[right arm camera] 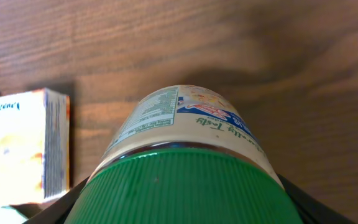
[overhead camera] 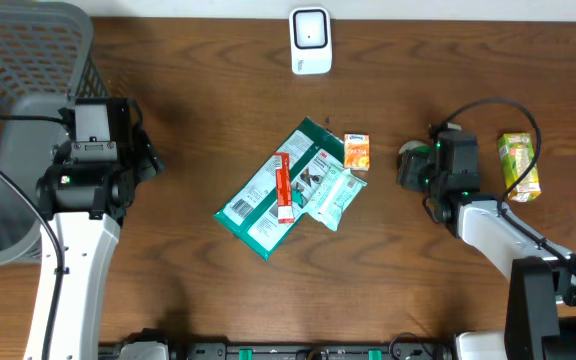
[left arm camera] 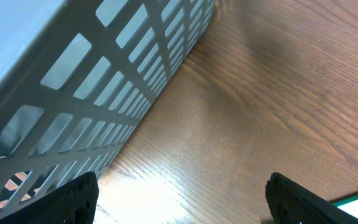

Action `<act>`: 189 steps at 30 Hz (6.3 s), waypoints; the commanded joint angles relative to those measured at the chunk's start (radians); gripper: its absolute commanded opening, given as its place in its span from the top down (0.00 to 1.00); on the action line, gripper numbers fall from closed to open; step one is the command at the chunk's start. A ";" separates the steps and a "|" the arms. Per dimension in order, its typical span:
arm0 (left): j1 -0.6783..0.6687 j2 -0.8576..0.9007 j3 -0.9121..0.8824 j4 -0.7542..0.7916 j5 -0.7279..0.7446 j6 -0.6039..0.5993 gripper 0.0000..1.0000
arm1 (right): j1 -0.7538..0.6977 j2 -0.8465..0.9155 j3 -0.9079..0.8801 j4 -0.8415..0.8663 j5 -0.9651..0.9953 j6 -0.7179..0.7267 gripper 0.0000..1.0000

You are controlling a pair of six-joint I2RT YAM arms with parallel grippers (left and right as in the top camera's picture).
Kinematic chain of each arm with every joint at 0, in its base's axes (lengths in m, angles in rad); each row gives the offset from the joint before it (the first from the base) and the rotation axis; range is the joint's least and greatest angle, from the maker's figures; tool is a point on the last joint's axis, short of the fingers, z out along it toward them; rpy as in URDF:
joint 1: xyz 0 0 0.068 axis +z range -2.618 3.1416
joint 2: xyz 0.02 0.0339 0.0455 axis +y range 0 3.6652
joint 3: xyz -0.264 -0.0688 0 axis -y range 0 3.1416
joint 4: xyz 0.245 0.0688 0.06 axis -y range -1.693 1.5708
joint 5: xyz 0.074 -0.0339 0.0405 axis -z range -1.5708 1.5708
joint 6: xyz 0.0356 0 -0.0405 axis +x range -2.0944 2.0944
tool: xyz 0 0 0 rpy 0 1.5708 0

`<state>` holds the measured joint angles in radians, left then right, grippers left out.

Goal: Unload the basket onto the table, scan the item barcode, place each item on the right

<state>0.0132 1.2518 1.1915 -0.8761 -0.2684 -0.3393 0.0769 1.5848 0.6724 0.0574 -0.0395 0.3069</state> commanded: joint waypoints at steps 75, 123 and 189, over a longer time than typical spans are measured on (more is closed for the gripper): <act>0.005 -0.003 0.010 -0.002 -0.013 0.009 0.13 | -0.007 -0.036 0.474 -0.985 -0.062 -0.136 0.01; 0.005 -0.003 0.010 -0.002 -0.013 0.009 0.13 | -0.004 0.333 0.705 -1.202 -0.063 -0.275 0.30; 0.005 -0.003 0.010 -0.002 -0.013 0.009 0.13 | 0.238 0.676 1.715 -0.962 -0.167 0.029 0.86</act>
<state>0.0132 1.2518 1.1915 -0.8764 -0.2684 -0.3393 0.3138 2.1872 2.3459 -0.9615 -0.2165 0.3233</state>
